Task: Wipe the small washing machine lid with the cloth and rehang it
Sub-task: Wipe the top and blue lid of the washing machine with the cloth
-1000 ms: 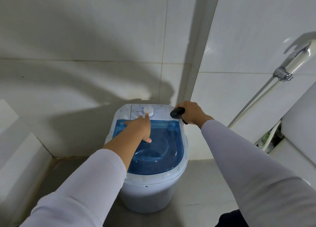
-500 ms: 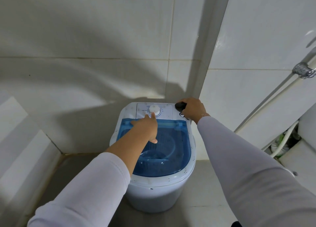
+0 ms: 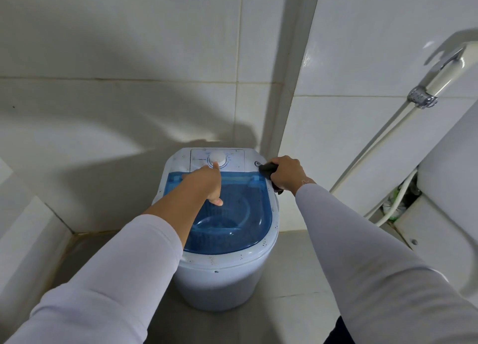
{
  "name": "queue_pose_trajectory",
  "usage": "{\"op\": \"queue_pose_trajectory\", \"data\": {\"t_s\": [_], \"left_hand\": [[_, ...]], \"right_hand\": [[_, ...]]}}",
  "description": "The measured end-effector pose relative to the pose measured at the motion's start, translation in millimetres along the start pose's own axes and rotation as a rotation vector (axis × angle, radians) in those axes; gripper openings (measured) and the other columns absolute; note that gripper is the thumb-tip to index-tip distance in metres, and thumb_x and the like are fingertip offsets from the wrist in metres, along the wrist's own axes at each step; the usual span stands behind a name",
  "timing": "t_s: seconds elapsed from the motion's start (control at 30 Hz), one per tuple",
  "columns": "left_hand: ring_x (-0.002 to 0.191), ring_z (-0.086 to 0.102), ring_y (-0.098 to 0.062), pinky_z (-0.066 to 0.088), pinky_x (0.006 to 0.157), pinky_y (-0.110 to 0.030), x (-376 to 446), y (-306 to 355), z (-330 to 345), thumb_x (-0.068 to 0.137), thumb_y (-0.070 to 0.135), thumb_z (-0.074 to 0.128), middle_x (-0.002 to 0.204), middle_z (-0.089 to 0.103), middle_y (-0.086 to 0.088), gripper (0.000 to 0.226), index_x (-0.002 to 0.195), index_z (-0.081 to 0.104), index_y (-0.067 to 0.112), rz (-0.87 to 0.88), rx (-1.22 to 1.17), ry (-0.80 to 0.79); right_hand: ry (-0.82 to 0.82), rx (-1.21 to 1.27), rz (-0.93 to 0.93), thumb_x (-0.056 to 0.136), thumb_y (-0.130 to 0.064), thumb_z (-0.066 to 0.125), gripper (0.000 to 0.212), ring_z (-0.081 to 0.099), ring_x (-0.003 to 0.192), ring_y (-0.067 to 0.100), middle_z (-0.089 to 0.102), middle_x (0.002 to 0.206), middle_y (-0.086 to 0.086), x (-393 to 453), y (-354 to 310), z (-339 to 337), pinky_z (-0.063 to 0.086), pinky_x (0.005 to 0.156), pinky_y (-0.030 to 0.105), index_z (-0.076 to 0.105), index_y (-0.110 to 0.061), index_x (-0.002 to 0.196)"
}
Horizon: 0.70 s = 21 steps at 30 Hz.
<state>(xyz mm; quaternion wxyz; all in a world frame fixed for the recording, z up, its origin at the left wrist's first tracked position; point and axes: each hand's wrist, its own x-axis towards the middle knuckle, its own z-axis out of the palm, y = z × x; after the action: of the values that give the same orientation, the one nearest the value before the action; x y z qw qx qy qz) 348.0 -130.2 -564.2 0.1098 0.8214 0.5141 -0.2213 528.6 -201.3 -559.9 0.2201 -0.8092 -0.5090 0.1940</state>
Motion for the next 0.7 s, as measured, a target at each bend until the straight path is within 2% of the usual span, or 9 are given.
{"op": "queue_pose_trajectory", "data": {"t_s": [0.1,0.2,0.33,0.53,0.6,0.7], "left_hand": [[0.141,0.029,-0.035,0.034,0.112,-0.049,-3.8,1.1,-0.8,0.08,0.04,0.07,0.16,0.009,-0.015,0.116,0.147,-0.02,0.011,-0.001,-0.006,0.009],[0.14,0.031,-0.034,0.037,0.111,-0.045,-11.0,0.6,-1.2,0.081,0.038,0.069,0.159,0.011,-0.015,0.113,0.148,-0.018,0.011,0.013,-0.034,0.026],[0.137,0.036,-0.033,0.039,0.109,-0.043,-18.8,1.2,-0.9,0.082,0.037,0.069,0.157,0.018,-0.015,0.11,0.149,-0.013,0.009,0.026,-0.062,0.057],[0.134,0.038,-0.032,0.038,0.108,-0.049,-26.8,0.5,9.0,0.081,0.036,0.07,0.152,0.03,-0.01,0.099,0.151,0.005,0.01,0.029,-0.114,0.156],[0.137,0.035,-0.032,0.033,0.11,-0.053,-33.1,2.1,14.5,0.083,0.035,0.067,0.155,0.024,-0.009,0.094,0.151,0.008,0.01,0.034,-0.102,0.206],[0.145,0.019,-0.03,0.025,0.115,-0.052,-45.3,2.5,19.9,0.083,0.041,0.066,0.161,0.008,-0.008,0.098,0.151,0.002,0.01,0.09,-0.107,0.183]], "right_hand": [[-0.038,0.012,0.011,0.084,-0.008,0.046,0.036,0.063,0.091,0.032,0.066,0.111,0.013,-11.3,3.0,-1.9,0.054,0.074,0.031,0.067,-0.017,0.112],[-0.081,0.044,0.026,0.086,-0.017,0.056,0.022,0.066,0.078,0.031,0.068,0.103,0.013,-24.4,7.2,-3.9,0.058,0.067,0.033,0.07,-0.019,0.103],[-0.101,0.025,0.027,0.084,-0.025,0.064,0.015,0.066,0.087,0.029,0.07,0.104,0.008,-40.2,13.3,-3.2,0.053,0.07,0.03,0.071,-0.023,0.098],[-0.21,-0.085,0.022,0.085,-0.019,0.062,0.02,0.054,0.088,0.022,0.065,0.1,0.005,-67.5,19.0,-11.3,0.048,0.076,0.03,0.069,-0.021,0.104],[-0.216,-0.139,0.014,0.085,-0.016,0.061,0.021,0.053,0.089,0.021,0.064,0.1,0.003,-71.9,17.2,-19.6,0.048,0.077,0.03,0.069,-0.024,0.103],[-0.105,-0.037,0.003,0.084,-0.018,0.063,0.019,0.06,0.082,0.022,0.068,0.093,0.004,-70.2,14.3,-25.5,0.054,0.077,0.032,0.07,-0.021,0.101]]}}
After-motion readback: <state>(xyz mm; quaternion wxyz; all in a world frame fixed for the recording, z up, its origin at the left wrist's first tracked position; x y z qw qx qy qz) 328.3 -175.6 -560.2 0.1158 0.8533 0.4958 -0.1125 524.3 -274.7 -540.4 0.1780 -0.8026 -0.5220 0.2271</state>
